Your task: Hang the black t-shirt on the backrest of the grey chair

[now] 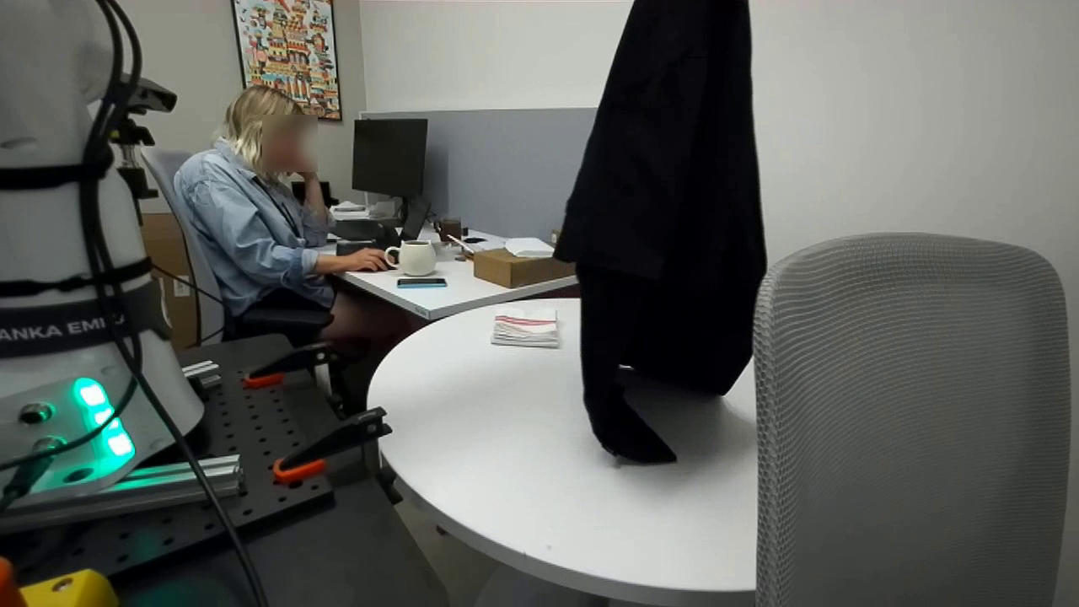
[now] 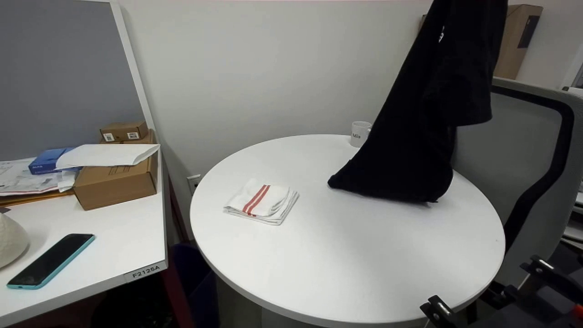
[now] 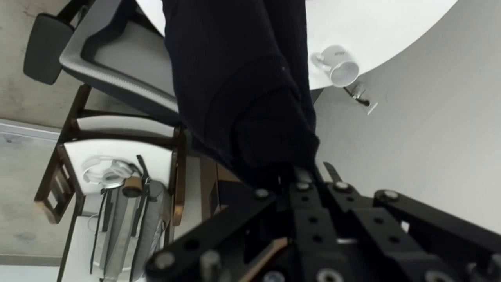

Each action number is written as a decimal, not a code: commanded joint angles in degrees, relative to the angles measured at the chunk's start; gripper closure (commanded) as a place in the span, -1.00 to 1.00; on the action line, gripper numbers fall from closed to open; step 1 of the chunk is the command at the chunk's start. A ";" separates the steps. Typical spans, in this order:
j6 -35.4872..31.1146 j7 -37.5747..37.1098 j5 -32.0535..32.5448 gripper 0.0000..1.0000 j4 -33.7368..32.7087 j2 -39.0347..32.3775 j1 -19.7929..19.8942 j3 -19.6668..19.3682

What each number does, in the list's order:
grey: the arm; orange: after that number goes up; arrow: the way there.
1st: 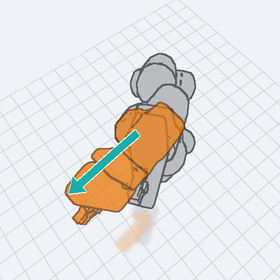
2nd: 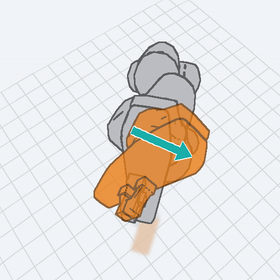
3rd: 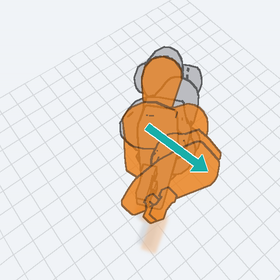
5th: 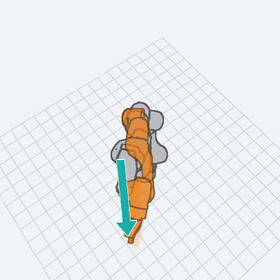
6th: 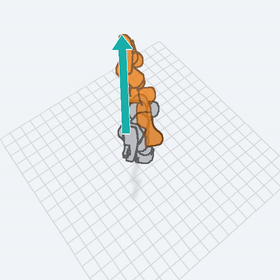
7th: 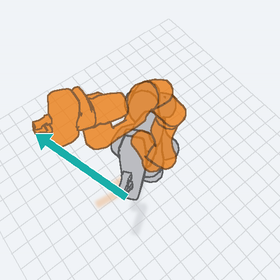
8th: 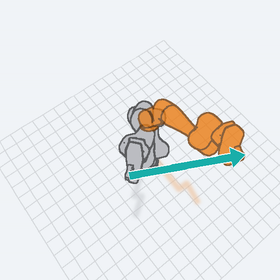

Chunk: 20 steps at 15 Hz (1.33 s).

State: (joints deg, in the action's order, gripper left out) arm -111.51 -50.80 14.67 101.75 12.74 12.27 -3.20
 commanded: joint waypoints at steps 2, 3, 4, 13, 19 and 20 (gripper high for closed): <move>3.89 0.29 5.36 0.98 -14.28 -10.04 2.29 -3.41; 3.93 0.23 5.99 0.98 -15.80 -11.39 2.55 -4.35; 4.03 0.52 5.99 0.98 -17.56 -12.87 2.90 -5.56; 2.64 0.14 0.60 0.98 -19.08 -17.38 10.00 -17.94; 2.68 -9.03 -4.09 0.98 -22.11 -26.15 15.81 -24.49; 2.94 -10.09 -4.60 0.98 -22.63 -27.42 16.10 -24.75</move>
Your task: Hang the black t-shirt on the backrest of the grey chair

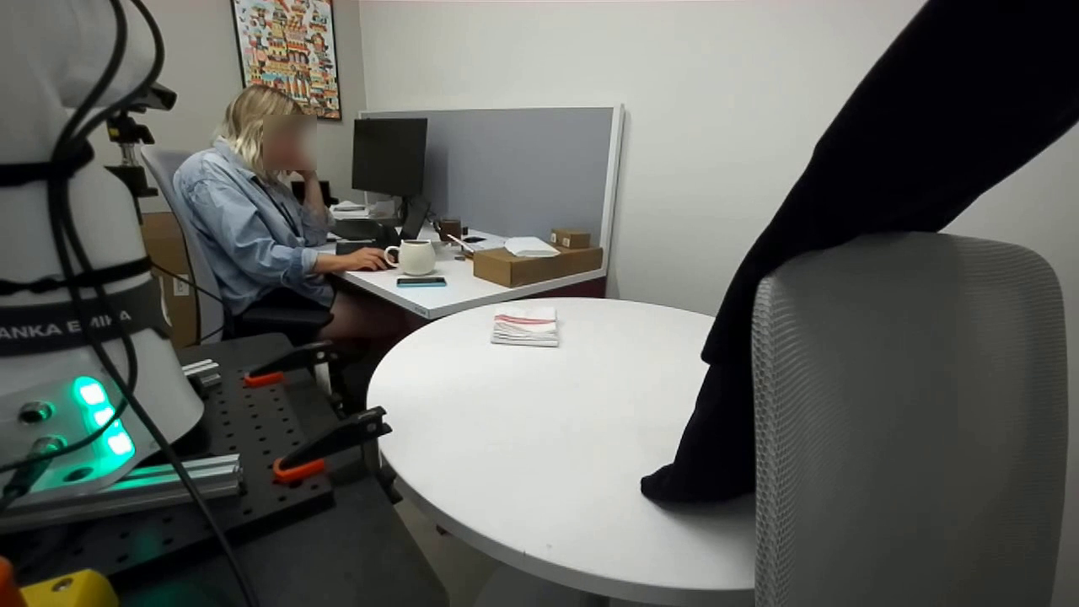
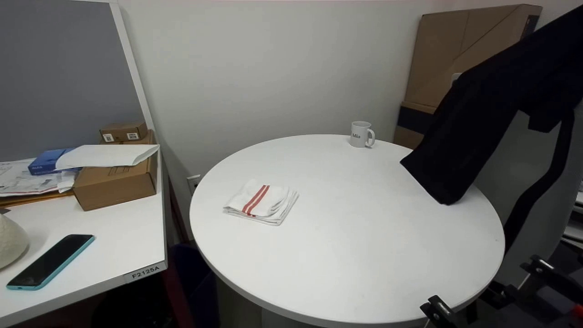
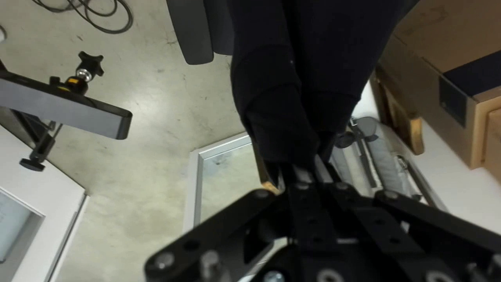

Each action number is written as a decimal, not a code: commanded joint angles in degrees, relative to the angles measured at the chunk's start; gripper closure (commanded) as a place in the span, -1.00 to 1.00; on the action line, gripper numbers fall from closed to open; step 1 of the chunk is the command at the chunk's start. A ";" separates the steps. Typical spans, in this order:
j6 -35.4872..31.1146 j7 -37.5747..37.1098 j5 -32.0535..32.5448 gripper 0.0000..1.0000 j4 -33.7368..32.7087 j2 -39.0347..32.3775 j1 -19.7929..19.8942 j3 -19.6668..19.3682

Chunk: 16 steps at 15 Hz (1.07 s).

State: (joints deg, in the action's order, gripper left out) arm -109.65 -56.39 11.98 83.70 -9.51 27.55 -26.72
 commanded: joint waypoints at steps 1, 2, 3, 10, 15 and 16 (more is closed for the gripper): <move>1.41 -5.64 -1.84 0.98 -5.73 -6.70 0.68 -1.15; 1.95 -6.54 -1.71 0.98 -6.84 -7.89 0.53 -1.04; 2.57 -7.30 -1.36 0.98 -8.49 -9.22 0.23 -0.83; 8.55 -8.94 -0.92 0.98 -26.48 -20.29 -0.08 0.38; 12.45 -6.57 -1.75 0.98 -38.56 -32.31 4.74 0.04; 12.99 -6.40 -1.73 0.98 -40.68 -34.50 5.94 0.10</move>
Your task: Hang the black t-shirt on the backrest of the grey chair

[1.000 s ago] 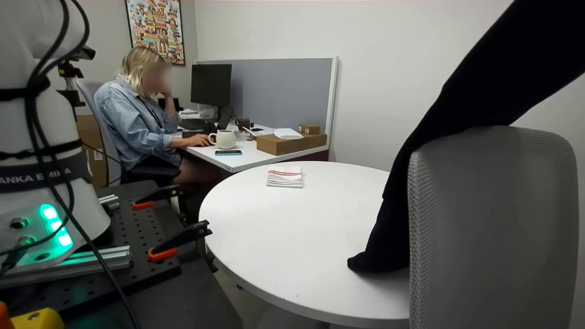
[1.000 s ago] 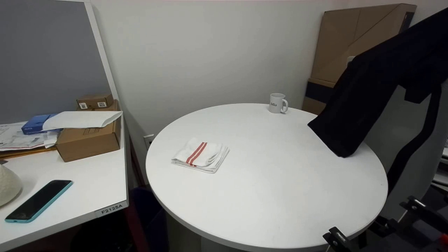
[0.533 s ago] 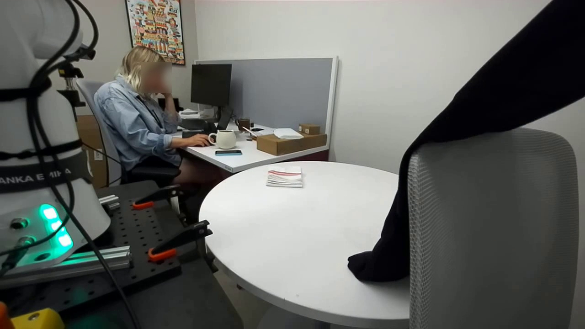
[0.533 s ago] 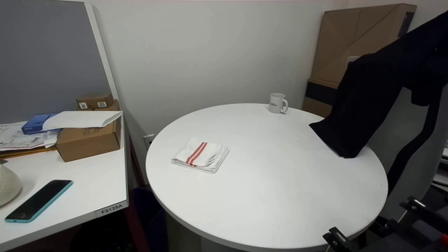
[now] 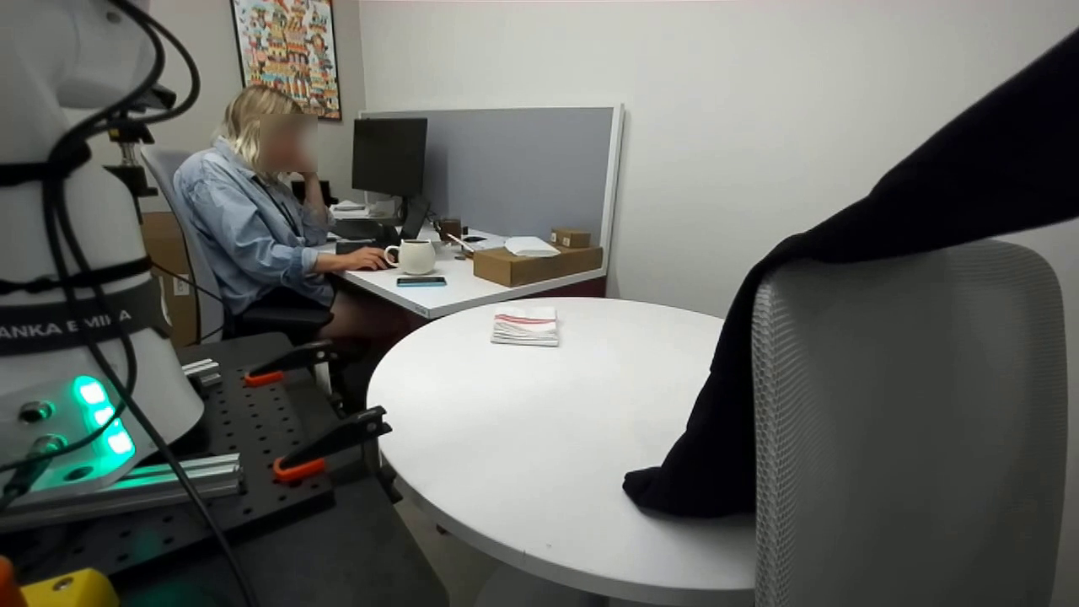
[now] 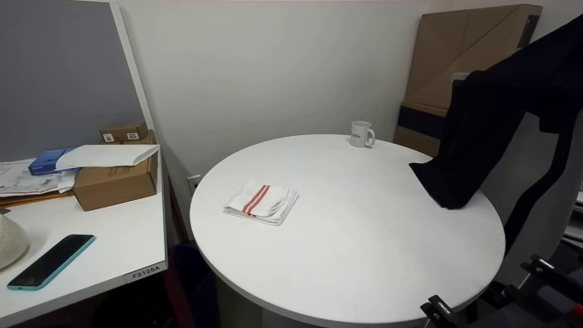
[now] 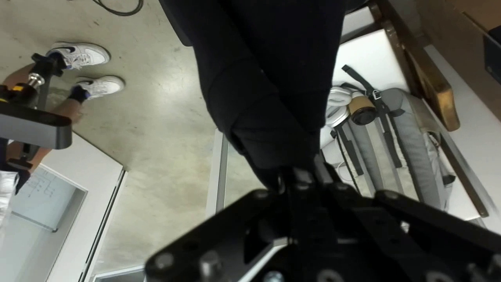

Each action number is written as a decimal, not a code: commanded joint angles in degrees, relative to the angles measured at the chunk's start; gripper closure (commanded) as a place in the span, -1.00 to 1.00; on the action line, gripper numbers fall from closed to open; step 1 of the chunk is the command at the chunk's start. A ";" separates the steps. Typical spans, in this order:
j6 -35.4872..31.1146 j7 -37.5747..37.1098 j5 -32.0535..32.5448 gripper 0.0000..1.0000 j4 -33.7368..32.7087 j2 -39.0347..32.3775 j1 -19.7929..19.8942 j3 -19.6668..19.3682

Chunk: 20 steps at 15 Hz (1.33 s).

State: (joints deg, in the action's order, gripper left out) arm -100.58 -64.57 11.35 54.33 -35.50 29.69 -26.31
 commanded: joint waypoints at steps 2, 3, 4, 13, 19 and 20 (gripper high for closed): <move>4.75 1.79 -1.47 0.98 -15.60 -12.50 6.43 -0.07; 5.35 1.60 -1.82 0.98 -17.75 -14.37 7.73 0.12; 6.07 2.10 -2.84 0.42 -19.82 -16.09 9.32 0.80; -2.03 7.67 -3.36 -0.75 -31.03 -23.66 15.76 6.99; -7.55 17.20 -4.53 -1.00 -28.47 -20.21 11.55 12.20; -7.35 18.14 -4.55 -1.00 -28.33 -20.28 9.75 12.91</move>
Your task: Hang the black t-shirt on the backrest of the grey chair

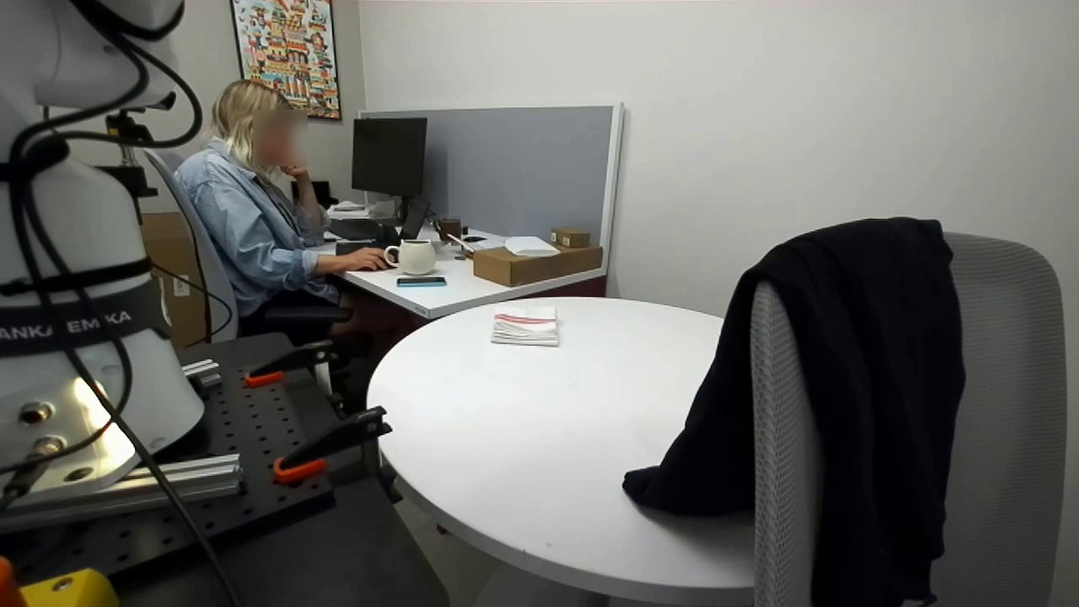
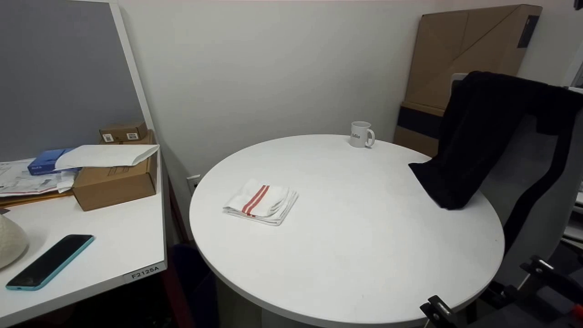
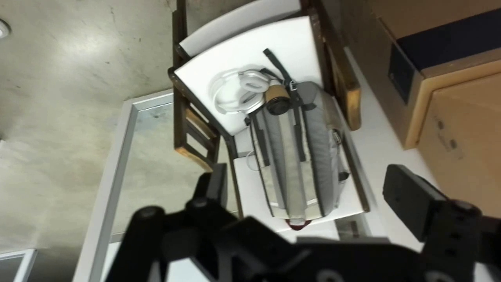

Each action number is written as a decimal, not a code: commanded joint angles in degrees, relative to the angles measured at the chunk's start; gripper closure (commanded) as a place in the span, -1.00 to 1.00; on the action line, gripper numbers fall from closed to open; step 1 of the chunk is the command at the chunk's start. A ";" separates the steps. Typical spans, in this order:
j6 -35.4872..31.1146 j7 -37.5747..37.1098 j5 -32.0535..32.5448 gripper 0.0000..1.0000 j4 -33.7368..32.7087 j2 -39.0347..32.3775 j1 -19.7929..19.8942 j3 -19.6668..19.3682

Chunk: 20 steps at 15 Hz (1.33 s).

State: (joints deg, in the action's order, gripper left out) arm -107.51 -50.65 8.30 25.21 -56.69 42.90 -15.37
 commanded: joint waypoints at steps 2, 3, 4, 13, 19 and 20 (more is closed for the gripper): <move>0.20 5.34 -2.19 -1.00 1.08 0.55 -7.38 3.63; 0.46 5.94 -2.64 -1.00 1.30 0.41 -9.37 4.39; 0.58 6.50 -3.18 -1.00 1.54 0.23 -11.40 5.11; 7.78 17.06 -8.20 -1.00 -0.88 -2.64 -25.35 11.13; 10.70 18.87 -9.09 -1.00 -1.69 -3.83 -29.79 11.60; 10.76 19.08 -9.08 -1.00 -1.68 -3.84 -30.11 11.64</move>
State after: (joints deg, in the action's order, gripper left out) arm -98.06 -31.72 0.30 26.26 -59.07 13.09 -2.54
